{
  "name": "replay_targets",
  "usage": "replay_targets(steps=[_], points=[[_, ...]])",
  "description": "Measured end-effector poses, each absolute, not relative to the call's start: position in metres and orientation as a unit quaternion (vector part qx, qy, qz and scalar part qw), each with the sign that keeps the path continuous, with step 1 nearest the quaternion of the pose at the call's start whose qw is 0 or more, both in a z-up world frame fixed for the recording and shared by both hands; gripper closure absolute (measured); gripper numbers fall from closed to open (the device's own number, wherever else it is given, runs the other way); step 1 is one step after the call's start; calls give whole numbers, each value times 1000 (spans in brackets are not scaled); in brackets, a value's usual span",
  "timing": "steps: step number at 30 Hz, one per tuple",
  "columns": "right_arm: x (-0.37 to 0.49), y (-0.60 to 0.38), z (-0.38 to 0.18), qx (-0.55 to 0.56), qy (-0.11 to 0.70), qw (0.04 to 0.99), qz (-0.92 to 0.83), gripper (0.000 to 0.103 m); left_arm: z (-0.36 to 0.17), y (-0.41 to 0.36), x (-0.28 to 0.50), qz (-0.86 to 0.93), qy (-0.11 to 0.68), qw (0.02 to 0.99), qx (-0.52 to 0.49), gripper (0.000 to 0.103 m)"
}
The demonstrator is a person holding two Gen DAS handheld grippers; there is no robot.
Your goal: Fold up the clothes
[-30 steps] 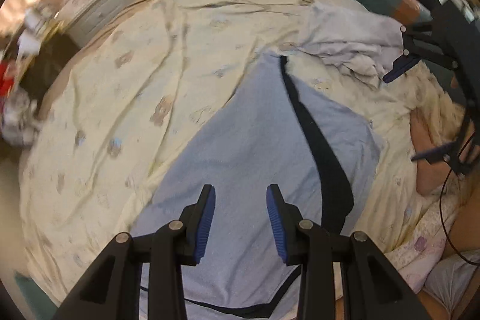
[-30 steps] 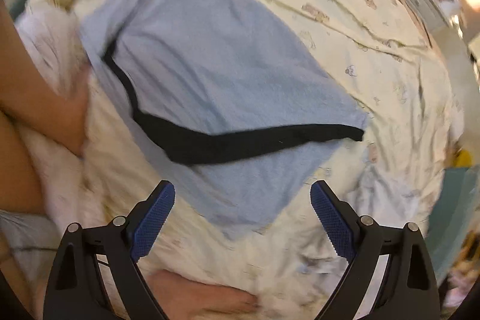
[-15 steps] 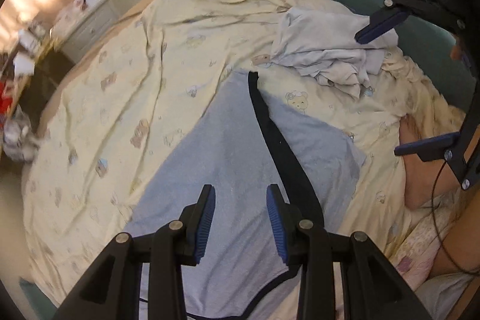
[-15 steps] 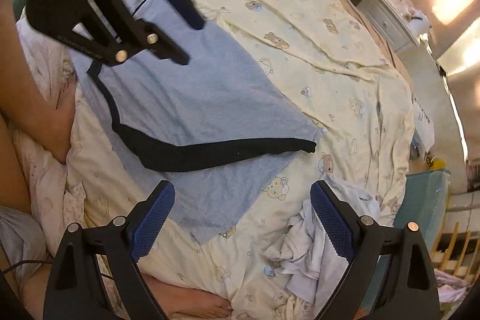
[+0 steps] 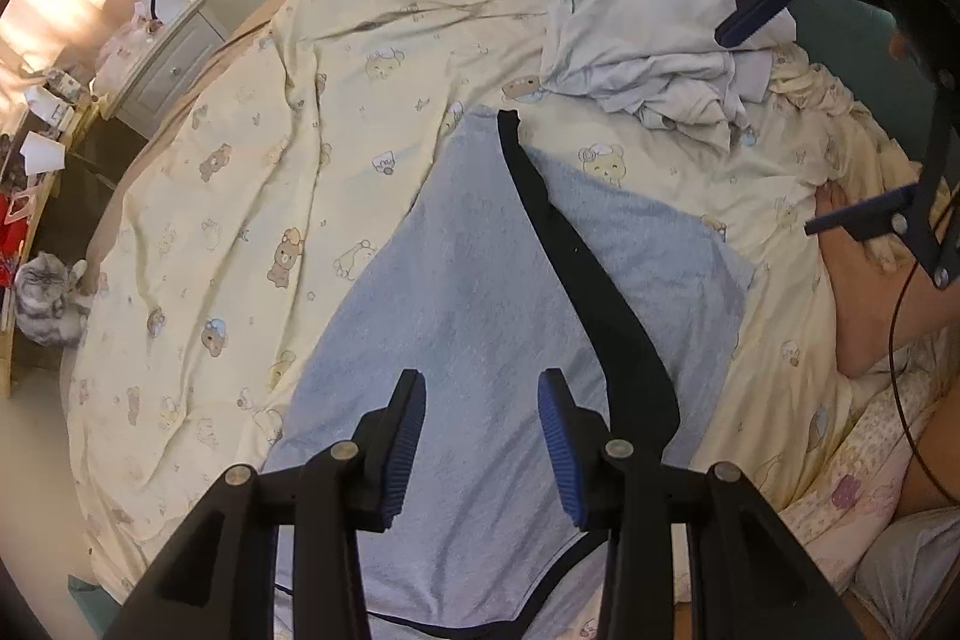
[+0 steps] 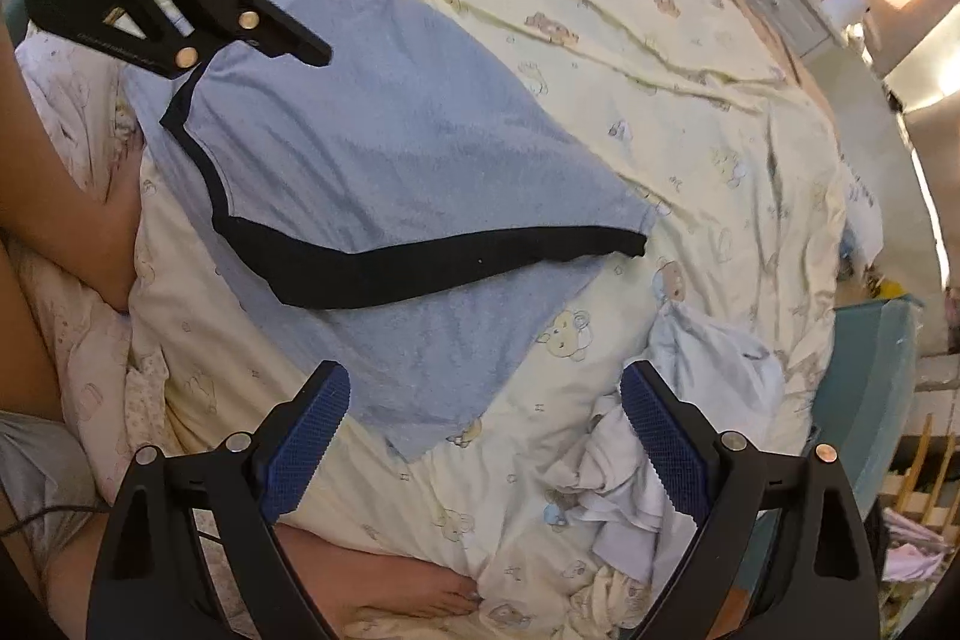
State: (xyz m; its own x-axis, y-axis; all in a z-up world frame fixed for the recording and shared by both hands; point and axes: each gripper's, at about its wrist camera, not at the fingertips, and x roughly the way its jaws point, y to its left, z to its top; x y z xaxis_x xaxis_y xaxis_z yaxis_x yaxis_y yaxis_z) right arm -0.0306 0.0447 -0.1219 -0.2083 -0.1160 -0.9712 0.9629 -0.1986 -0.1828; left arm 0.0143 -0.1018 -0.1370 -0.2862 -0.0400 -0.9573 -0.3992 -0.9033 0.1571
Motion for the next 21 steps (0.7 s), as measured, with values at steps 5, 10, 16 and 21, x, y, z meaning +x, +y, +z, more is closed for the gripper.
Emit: replay_targets(steps=[5,10,16,21], points=[[-32,43,-127,466,464,432,-618,8,-143,-112,13,778,186,110,-590,63],[-39,43,-131,509,424,430,-613,8,-151,-118,0,779,156,85,-601,63],[-78,68,-144,608,282,377,-640,9,-178,-93,-21,763,121,113,-625,63],[-112,90,-164,615,265,324,-668,9,-203,-75,-48,767,179,223,-575,60]])
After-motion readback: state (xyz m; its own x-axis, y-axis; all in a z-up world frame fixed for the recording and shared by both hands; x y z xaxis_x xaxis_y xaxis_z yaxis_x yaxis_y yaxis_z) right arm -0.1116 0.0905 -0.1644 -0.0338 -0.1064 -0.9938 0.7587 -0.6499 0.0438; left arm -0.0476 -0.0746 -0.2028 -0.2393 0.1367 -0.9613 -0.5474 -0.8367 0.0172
